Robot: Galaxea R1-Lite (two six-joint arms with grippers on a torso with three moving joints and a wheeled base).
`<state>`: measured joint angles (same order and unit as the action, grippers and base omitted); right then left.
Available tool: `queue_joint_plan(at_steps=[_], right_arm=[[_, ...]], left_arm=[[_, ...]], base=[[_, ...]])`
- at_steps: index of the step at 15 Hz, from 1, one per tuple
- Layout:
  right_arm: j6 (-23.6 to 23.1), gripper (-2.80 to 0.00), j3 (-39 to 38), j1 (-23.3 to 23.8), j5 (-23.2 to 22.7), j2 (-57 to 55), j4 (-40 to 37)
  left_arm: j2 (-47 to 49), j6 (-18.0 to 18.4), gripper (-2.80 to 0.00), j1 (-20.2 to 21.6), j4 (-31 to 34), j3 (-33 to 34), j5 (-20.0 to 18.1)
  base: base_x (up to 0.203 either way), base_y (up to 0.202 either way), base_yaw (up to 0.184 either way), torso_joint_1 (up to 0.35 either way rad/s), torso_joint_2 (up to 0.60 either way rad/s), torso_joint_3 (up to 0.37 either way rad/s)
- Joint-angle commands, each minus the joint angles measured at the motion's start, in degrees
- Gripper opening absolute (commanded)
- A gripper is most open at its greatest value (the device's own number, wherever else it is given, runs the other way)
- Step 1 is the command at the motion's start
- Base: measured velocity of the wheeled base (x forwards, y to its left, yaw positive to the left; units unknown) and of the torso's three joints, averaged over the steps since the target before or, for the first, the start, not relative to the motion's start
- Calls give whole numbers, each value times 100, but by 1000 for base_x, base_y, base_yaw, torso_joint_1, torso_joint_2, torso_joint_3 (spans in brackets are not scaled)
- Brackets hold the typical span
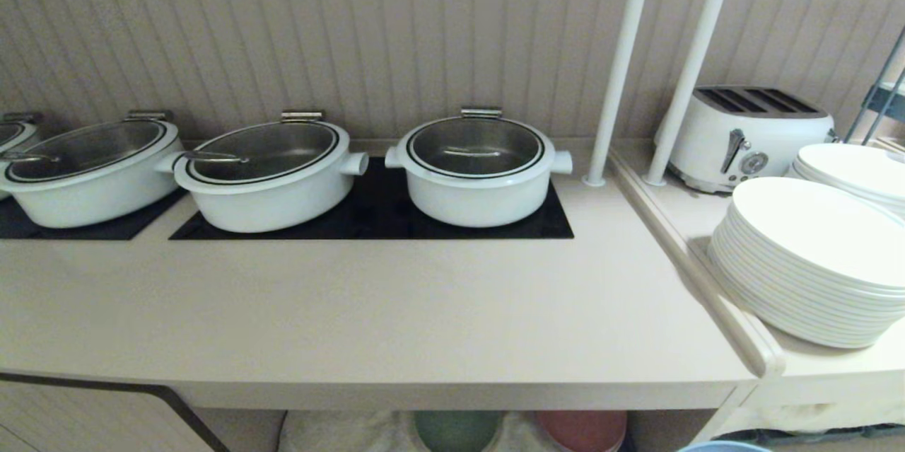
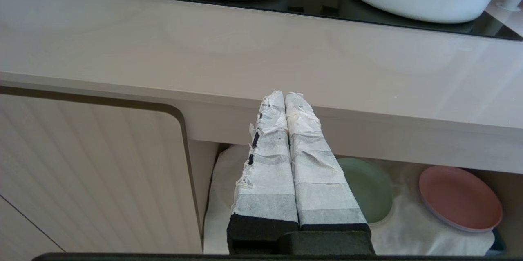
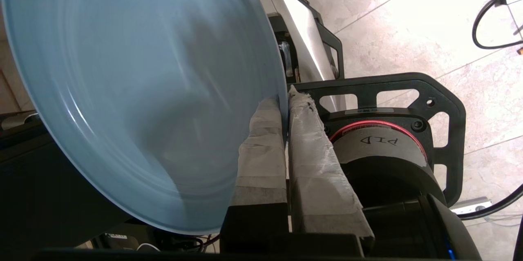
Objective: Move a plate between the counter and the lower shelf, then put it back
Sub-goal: Put the plate in the cupboard
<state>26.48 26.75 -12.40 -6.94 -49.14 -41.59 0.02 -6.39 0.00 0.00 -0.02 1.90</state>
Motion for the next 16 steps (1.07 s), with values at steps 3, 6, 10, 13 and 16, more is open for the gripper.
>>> queue_joint_plan(at_steps=[3, 6, 10, 13, 16], right_arm=[[15, -280, 5, -39, -36, 1, -42], [24, -280, 5, -43, -51, 1, -24], [15, -280, 5, -43, -106, 1, -7], [15, -280, 5, -56, -106, 1, -15], [39, -280, 21, -70, -106, -8, -15]], left_arm=[[-2, -3, -280, 0, 0, 0, 3], [-2, -3, -280, 0, 0, 2, 3], [-2, -3, -280, 0, 0, -5, 3], [-2, -7, -280, 0, 0, 2, 3], [-2, -12, -280, 0, 0, 2, 3]], base=[[0, 0, 0, 0, 0, 0], [0, 0, 0, 0, 0, 0], [0, 0, 0, 0, 0, 0], [0, 0, 0, 0, 0, 0], [0, 0, 0, 0, 0, 0]])
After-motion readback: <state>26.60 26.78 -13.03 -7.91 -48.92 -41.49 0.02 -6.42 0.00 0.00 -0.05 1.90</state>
